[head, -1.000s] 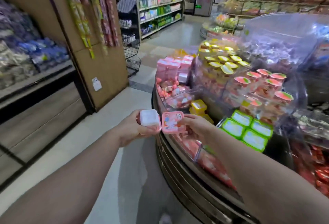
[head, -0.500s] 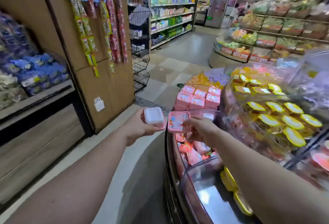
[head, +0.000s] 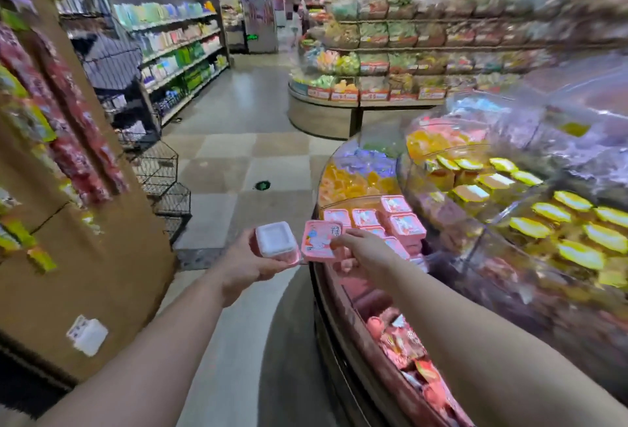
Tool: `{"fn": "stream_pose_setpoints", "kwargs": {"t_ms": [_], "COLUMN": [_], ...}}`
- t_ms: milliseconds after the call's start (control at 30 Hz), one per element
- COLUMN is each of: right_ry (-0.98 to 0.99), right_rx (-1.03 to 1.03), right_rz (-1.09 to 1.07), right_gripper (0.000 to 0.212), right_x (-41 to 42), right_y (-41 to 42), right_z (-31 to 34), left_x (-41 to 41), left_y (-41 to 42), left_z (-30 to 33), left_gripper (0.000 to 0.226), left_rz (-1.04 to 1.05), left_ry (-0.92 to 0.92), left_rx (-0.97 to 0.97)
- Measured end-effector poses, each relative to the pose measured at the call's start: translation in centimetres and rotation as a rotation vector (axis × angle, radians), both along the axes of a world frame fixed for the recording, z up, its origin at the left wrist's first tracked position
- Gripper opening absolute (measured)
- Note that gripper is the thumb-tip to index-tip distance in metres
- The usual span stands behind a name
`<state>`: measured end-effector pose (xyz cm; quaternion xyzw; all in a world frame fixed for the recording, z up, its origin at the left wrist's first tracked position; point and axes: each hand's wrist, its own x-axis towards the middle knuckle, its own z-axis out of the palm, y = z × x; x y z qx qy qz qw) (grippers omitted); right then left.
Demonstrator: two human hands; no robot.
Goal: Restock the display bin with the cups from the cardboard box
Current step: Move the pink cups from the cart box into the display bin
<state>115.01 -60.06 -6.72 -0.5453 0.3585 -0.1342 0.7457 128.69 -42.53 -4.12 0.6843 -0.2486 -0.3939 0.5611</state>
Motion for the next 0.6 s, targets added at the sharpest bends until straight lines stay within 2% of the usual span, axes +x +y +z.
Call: {"fn": "stream_pose_setpoints", "kwargs": {"t_ms": [100,200,233,433,533,600], "right_ry": [0.024,0.046,0.049,0.092,0.121,0.136], "right_rx": [-0.033,-0.066,-0.074,-0.041,-0.021,-0.015], "right_rz": [-0.060,-0.109,-0.125,-0.235,-0.293,-0.359], "right_gripper": [0.005,0.002,0.002,0.003,0.003,0.002], "right_x": [1.4,2.7,3.3,6.8,7.4,7.3], "right_y": [-2.5,-5.7,-6.9,-12.2,-13.8,-14.7], "right_z": [0.1,-0.1,-0.4,-1.1,-1.2,-1.5], "left_x": [3.1,5.9,6.7,12.4,13.8,14.6], "left_y": [-3.5,-7.8,-9.2,-16.1,-20.0,-22.7], "left_z": [-0.6,-2.0,-2.3,-3.7,-4.0,-4.4], "left_gripper": [0.079,0.050,0.048,0.065,0.067,0.079], "left_rz": [-0.079,-0.176,-0.205,-0.295,-0.360,-0.437], "left_ry": [0.007,-0.013,-0.018,-0.033,-0.040,-0.036], "left_rx": [-0.005,-0.023,-0.023,0.014,0.027,0.036]}}
